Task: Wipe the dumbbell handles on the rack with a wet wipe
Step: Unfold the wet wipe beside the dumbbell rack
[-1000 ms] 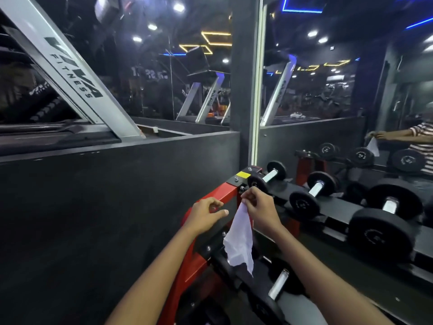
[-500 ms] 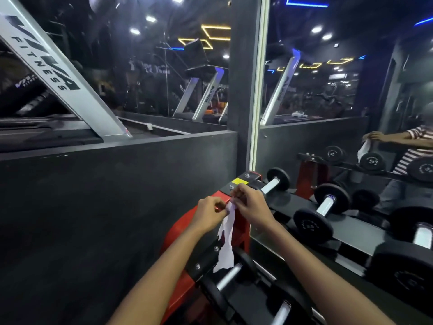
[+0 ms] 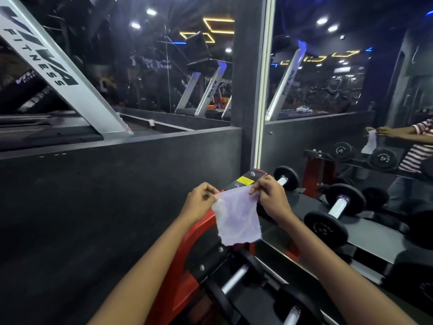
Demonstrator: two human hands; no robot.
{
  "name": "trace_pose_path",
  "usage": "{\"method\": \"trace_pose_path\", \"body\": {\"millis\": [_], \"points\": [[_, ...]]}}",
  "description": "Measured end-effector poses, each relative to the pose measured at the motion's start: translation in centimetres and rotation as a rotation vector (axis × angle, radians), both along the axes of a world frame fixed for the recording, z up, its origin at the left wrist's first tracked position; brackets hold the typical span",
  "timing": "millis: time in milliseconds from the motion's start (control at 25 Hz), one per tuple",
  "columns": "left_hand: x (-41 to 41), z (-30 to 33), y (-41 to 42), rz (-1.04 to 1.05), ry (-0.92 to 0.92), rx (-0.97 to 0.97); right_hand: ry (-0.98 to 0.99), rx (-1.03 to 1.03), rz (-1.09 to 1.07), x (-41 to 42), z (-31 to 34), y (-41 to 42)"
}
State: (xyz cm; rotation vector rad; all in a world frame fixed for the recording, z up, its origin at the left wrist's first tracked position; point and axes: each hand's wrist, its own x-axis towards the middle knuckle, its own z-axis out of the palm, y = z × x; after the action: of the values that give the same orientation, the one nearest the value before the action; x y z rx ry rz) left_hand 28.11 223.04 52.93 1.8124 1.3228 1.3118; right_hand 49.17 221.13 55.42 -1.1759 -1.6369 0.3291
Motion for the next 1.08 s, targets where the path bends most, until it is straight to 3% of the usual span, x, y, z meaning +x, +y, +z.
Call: {"method": "trace_pose_path", "body": {"millis": [160,240,320,560,680,800,1080], "points": [[0.1,1.2,0.2,-0.101,-0.183,-0.074,0.174,-0.134,0.003,0.0,-0.7,1.2],[0.5,1.8,-0.1,-0.134,-0.227,-0.139,0.36,-0.262,0.108,-0.2,-0.8,1.4],[0.9,2.2,-0.3,-0.14,-0.248,-0.209,0.422,-0.354,0.206,-0.1,-0.7,1.3],[0.8,2.5,-0.2,-0.202,-0.275,-0.468,0.277,-0.62,0.354,0.8,-1.0,0.9],[0.1,2.2,0.1,-0.291,-0.186,-0.518,0.288,-0.705,0.431,1.4,-1.1,1.0],[-0.4,2.0,0.5,-0.32,-0.122,-0.519,0.232,-0.681,0.419,1.8,-1.0,1.1],[-0.2,1.9,0.8,-0.232,-0.167,-0.399,0.098,-0.485,0.343,1.8,-0.8,1.7]]}}
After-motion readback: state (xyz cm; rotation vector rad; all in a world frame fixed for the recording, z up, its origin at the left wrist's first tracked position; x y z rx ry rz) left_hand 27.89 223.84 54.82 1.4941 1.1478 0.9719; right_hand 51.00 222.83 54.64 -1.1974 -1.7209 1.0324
